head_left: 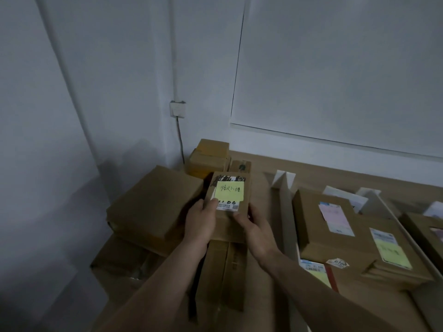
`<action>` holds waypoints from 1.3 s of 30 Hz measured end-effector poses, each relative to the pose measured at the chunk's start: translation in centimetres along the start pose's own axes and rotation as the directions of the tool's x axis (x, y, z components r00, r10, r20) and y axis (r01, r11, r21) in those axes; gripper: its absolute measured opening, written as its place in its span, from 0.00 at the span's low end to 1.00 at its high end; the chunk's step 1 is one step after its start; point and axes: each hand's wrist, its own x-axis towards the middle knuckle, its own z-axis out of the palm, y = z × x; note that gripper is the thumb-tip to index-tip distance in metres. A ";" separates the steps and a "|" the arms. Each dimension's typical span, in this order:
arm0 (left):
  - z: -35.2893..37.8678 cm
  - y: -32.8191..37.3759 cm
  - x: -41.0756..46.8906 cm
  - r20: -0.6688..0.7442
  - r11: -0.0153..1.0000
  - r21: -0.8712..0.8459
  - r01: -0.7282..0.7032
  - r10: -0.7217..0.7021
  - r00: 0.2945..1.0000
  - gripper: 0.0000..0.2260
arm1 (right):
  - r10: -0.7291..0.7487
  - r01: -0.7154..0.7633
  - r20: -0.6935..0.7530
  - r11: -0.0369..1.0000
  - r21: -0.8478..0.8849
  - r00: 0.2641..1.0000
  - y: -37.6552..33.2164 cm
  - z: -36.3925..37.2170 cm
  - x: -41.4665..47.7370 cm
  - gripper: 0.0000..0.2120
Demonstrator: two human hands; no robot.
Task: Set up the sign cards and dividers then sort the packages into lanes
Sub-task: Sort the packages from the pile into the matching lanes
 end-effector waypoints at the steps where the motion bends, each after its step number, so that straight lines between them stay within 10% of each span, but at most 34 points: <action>1: 0.0 -0.1 -0.1 -0.010 1.000 -0.004 -0.022 0.022 1.000 0.11 | -0.006 0.006 -0.015 1.000 0.003 1.000 0.0 0.1 -0.2 0.32; 26: 9.5 -0.1 -18.2 -0.027 0.913 0.151 -0.379 0.387 0.922 0.16 | -0.121 0.178 -0.409 0.979 0.104 0.904 1.5 -12.7 -15.2 0.20; 39: 19.8 -2.3 -32.3 0.035 0.929 0.091 -0.359 0.358 0.933 0.17 | -0.089 0.172 -0.499 0.978 0.122 0.862 4.7 -24.8 -28.6 0.21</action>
